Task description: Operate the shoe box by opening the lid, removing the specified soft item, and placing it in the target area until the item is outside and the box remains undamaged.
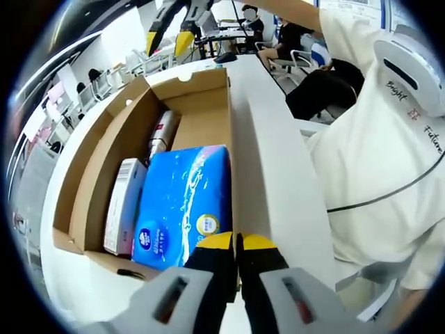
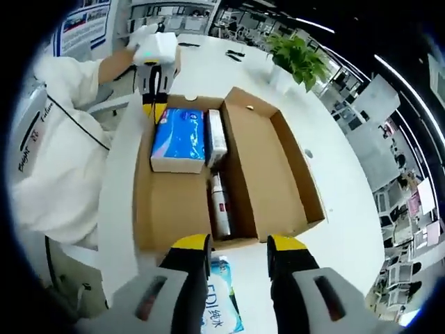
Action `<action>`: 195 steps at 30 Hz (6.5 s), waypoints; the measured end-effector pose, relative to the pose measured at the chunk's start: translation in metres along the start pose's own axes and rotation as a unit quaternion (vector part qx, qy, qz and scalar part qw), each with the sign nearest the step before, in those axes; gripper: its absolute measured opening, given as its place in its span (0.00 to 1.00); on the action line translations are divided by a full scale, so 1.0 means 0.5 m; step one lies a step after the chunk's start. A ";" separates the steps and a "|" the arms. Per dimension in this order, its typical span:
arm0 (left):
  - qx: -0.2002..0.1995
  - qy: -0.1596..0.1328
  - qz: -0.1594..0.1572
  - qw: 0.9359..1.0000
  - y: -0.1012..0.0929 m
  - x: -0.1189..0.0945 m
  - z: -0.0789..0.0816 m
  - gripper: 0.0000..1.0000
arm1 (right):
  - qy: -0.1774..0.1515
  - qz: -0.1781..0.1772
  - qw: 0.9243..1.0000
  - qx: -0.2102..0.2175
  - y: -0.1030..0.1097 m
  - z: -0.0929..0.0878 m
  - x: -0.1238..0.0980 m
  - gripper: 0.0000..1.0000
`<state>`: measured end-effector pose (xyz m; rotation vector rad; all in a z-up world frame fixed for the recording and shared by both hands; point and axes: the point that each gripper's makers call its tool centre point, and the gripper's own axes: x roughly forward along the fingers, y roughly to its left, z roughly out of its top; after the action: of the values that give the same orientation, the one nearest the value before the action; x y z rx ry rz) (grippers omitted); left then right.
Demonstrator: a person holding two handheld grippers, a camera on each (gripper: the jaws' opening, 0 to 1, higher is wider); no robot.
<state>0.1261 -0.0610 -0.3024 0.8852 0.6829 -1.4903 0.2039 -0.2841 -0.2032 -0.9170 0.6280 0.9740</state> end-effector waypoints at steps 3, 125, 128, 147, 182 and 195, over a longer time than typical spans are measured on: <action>-0.001 -0.001 0.000 1.000 0.000 0.000 0.000 0.01 | -0.011 -0.016 1.000 -0.013 -0.001 0.019 0.005 0.31; 0.011 -0.008 0.002 1.000 0.001 0.002 0.001 0.01 | 0.083 -0.005 0.995 -0.057 0.091 0.050 0.292 0.18; 0.012 -0.007 -0.001 1.000 0.000 0.002 0.001 0.01 | 0.091 0.012 0.995 -0.047 0.090 0.051 0.289 0.17; 0.013 -0.007 0.000 1.000 -0.001 0.003 0.001 0.01 | 0.180 0.161 0.967 -0.081 0.162 0.027 0.310 0.21; 0.012 -0.006 0.002 1.000 -0.001 0.003 0.000 0.01 | -0.004 -0.012 0.997 0.075 0.072 0.106 0.244 0.18; 0.013 -0.005 0.002 1.000 -0.002 0.003 0.001 0.01 | -0.158 -0.113 0.960 0.201 0.034 0.143 0.161 0.18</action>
<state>0.1252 -0.0623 -0.3032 0.8966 0.6551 -1.5014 0.2282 -0.1839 -0.2384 -0.4471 0.4157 0.7285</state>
